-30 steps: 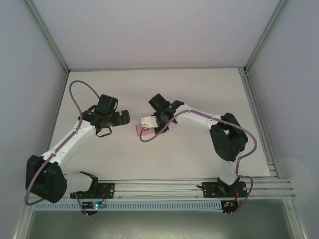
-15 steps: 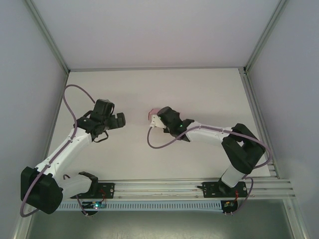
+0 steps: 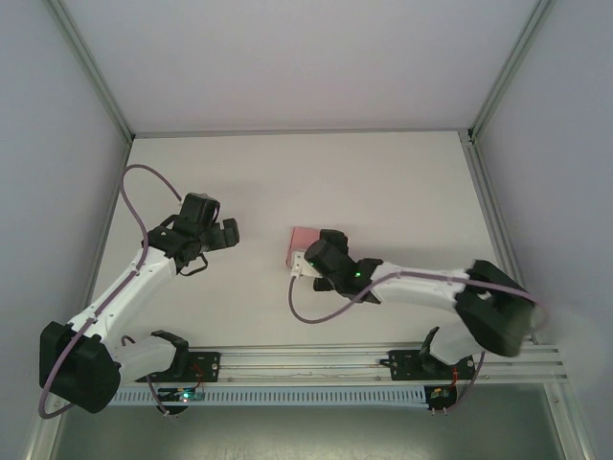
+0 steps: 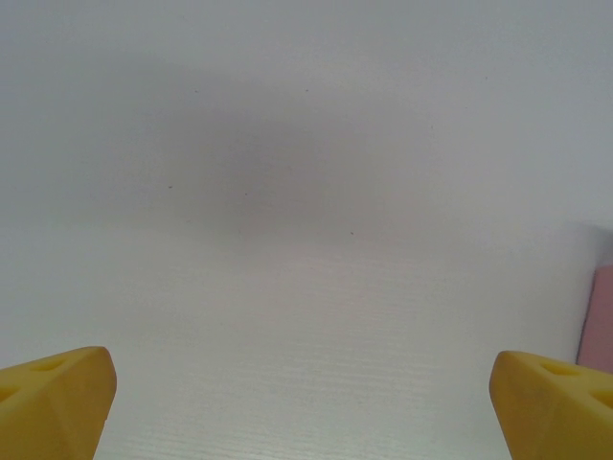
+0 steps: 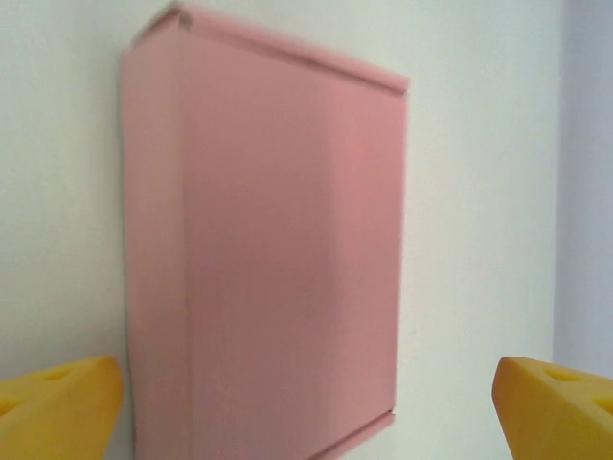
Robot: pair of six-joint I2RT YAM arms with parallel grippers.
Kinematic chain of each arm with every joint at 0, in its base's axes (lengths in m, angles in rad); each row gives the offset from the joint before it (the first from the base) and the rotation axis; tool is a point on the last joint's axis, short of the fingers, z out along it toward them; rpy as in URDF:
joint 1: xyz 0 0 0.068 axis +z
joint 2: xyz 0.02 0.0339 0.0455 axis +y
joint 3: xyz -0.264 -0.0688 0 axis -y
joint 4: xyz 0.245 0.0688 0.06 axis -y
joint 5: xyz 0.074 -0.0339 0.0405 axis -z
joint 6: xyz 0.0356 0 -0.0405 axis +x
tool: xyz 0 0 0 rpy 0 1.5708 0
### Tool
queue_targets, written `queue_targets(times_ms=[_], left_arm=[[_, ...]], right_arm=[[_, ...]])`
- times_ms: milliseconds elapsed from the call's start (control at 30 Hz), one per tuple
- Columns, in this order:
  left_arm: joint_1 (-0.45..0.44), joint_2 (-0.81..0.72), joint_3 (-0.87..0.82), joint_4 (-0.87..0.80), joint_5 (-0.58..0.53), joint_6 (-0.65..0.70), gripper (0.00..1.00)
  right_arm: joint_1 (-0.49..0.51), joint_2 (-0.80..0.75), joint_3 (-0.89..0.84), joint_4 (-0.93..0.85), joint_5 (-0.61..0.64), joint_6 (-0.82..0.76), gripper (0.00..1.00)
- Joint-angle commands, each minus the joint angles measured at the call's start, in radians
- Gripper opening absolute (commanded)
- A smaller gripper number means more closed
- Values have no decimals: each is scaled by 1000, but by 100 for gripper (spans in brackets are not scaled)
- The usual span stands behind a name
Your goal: Assemble paper box
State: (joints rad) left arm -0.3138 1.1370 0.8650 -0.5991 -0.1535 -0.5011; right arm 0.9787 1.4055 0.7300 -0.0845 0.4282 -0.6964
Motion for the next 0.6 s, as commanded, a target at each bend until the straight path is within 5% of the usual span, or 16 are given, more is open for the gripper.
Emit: queue_targets(times_ms=[0, 167, 300, 400, 567], left_arm=[[3, -18, 8, 0, -69, 17, 100], [24, -28, 13, 72, -132, 84, 99], [73, -39, -84, 299, -191, 200, 100], [144, -35, -247, 621, -207, 300, 100], [264, 39, -381, 918, -129, 373, 100]], right_arm=[[9, -180, -18, -124, -124, 54, 98], [-61, -444, -50, -39, -180, 130, 98], [-369, -520, -72, 57, -287, 461, 98], [-621, -494, -142, 153, -241, 703, 98], [-792, -427, -362, 503, -259, 645, 98]])
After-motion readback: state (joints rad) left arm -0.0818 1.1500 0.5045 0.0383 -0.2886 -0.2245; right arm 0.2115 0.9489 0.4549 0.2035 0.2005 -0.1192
